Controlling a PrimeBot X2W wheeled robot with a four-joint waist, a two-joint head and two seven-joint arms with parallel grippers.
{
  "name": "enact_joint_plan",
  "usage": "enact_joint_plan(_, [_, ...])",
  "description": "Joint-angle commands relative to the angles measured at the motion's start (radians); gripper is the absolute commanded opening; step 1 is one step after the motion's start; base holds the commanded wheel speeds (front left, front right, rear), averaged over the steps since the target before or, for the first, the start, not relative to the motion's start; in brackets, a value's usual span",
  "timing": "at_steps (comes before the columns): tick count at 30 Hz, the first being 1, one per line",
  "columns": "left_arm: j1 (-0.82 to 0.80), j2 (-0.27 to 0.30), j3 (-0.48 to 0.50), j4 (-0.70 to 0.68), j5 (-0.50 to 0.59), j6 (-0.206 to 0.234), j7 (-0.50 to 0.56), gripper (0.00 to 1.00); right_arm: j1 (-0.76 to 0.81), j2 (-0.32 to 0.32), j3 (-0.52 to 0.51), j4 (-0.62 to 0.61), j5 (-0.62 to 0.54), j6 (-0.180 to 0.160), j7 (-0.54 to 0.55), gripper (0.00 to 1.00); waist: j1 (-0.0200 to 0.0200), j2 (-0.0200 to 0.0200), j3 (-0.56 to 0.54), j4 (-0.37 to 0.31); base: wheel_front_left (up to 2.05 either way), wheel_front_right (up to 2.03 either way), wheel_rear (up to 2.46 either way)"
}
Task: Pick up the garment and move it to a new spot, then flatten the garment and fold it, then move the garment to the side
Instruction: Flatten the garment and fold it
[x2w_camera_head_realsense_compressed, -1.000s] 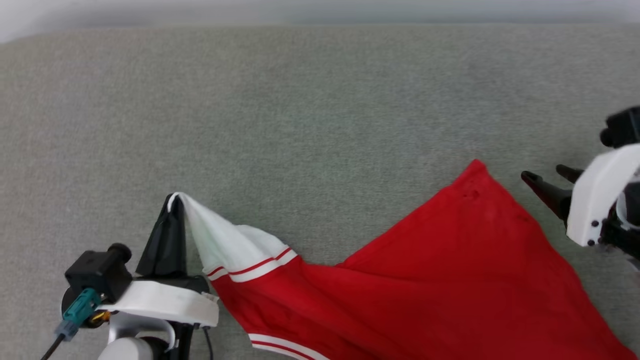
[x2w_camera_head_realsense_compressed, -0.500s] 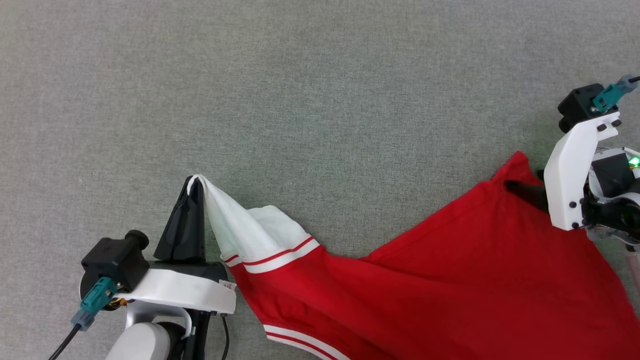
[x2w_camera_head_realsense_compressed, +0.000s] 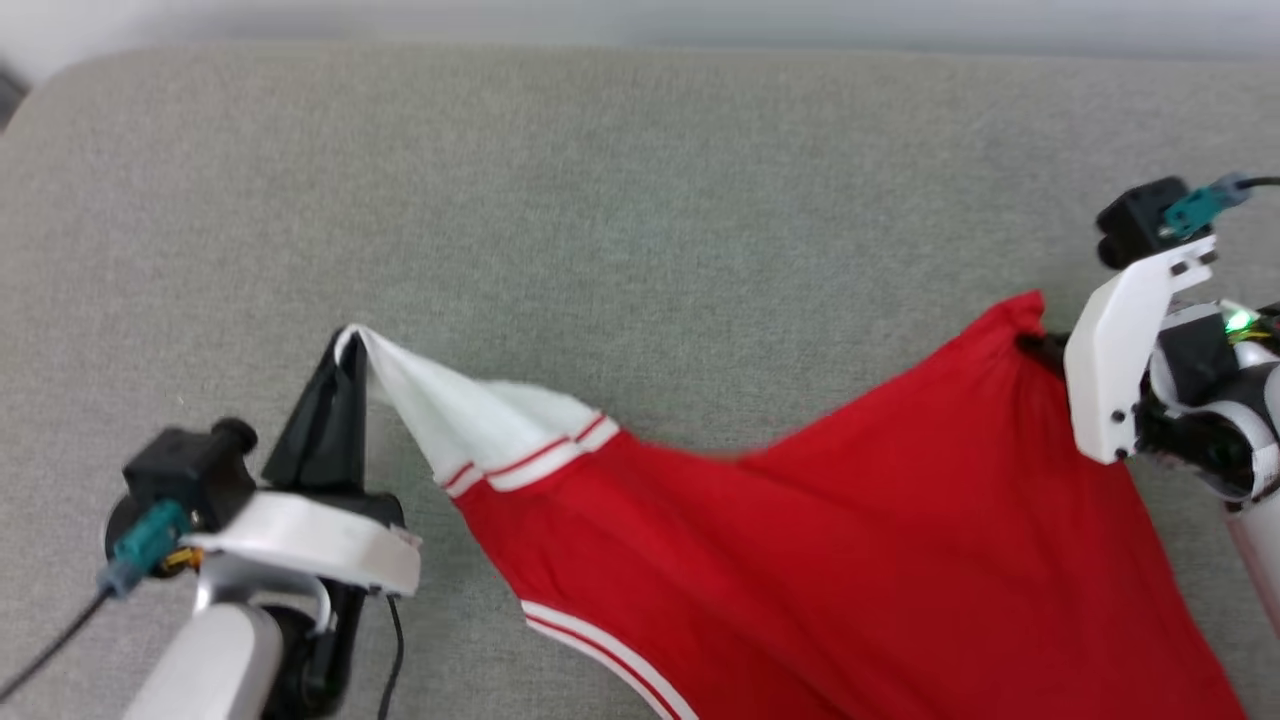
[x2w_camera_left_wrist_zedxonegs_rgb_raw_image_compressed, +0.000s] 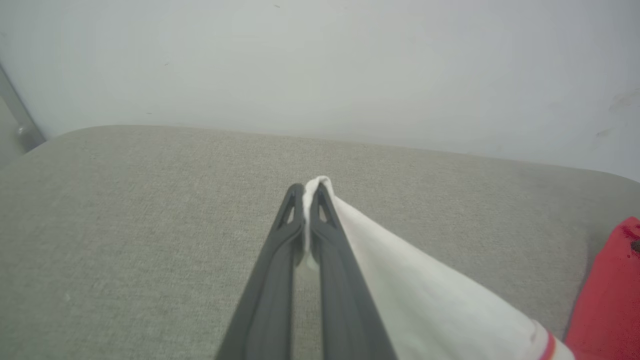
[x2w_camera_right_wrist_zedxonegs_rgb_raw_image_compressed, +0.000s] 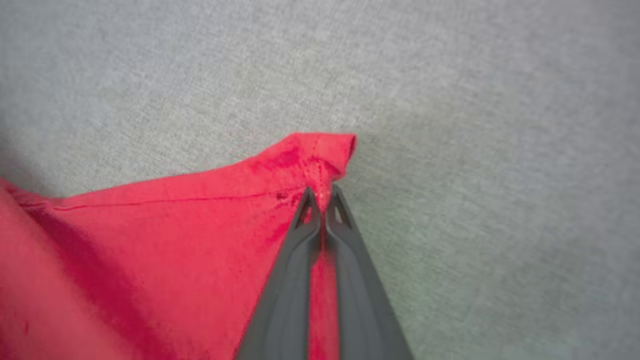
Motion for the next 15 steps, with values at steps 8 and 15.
enact_joint_plan(8, [-0.219,0.053,0.004,0.079,0.009,-0.054,0.069,0.00,-0.067,0.036,-0.069,0.084,-0.076,-0.001,-0.191,0.00,-0.0001,0.0000,-0.129,-0.054,0.00,0.00,0.00])
enact_joint_plan(15, [-0.494,0.019,0.004,0.267,-0.012,-0.113,0.079,0.00,-0.165,0.061,-0.138,0.161,-0.133,-0.001,-0.327,0.00,-0.0001,0.0000,-0.158,-0.080,0.00,0.00,0.00])
